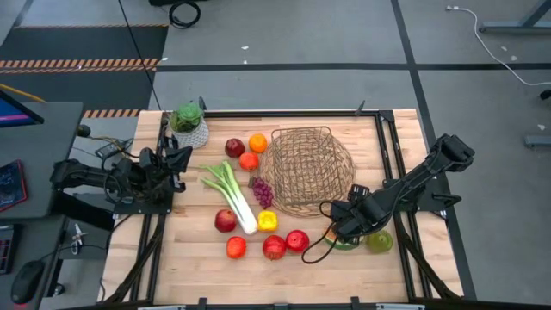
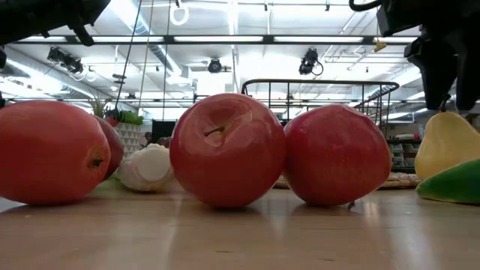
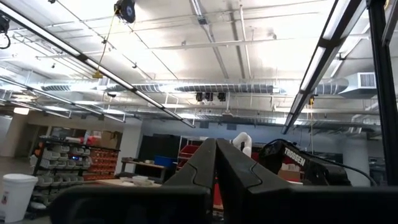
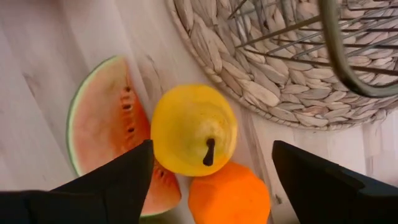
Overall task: Build produce basket
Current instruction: Put the yellow pear into the wire basket
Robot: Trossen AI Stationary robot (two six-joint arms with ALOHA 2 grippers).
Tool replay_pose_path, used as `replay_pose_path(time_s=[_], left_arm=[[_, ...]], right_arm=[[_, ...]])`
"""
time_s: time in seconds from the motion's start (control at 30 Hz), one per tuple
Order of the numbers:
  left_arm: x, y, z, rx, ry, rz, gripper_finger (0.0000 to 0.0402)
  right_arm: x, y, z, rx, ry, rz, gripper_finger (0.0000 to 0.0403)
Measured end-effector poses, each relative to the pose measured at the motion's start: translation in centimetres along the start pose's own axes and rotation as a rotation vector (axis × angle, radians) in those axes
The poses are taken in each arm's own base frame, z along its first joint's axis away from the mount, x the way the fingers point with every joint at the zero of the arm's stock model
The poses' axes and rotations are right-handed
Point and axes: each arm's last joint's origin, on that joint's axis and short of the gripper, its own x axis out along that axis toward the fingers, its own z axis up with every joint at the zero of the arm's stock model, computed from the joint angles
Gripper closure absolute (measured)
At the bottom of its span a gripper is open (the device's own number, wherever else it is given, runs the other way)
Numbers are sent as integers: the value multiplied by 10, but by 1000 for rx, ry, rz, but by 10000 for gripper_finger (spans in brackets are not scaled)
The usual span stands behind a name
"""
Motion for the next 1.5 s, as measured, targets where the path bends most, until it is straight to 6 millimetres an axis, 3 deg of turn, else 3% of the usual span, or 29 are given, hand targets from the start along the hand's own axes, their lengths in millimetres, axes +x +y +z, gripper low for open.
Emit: replay_pose_path(time_s=[0.33,1.17,1.5], left_arm=[[0,0,0,-2,1,0,389],[0,0,0,-7,0,0,384],[0,0,0,-7,0,0,384]], right_arm=[[1,-1,3,27,21,23,183],[1,-3,1,19,31,6,383],[1,-5,1,22,50,-4,389]])
